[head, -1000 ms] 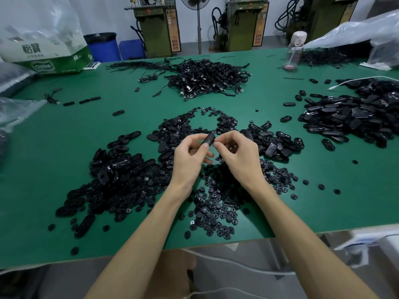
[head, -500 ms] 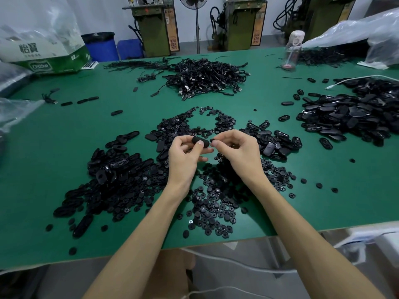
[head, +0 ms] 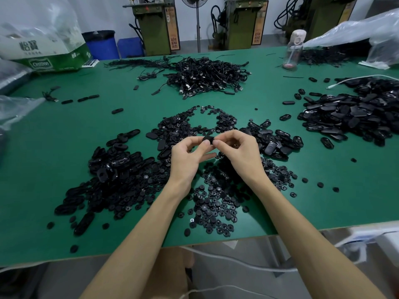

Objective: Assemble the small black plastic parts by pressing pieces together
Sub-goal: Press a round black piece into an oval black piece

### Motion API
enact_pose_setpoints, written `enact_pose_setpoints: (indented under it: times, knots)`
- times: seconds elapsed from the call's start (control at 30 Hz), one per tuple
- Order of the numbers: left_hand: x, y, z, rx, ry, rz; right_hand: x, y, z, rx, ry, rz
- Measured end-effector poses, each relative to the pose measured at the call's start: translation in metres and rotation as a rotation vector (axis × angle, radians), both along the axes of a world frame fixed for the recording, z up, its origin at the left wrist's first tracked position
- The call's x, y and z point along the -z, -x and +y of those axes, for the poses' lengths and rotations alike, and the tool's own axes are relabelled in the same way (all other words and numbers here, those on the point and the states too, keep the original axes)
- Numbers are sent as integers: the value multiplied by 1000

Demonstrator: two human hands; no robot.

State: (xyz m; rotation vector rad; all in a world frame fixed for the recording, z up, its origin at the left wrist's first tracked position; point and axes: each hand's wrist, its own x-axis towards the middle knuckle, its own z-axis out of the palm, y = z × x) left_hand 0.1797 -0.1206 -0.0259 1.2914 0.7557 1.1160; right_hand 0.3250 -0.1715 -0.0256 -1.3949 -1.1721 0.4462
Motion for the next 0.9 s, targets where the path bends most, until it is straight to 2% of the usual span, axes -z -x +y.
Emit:
enact_pose_setpoints:
  times: [0.43,0.63,0.9]
  knots:
    - [0,1,-1,19,-34,65,-1,2,-1,60,21,-25]
    - [2,0,1,3,-8,23,-4,7,-4,46,-67,-198]
    - [4,-1,4,9,-2,39,-2,13,-4,-9,-64,-346]
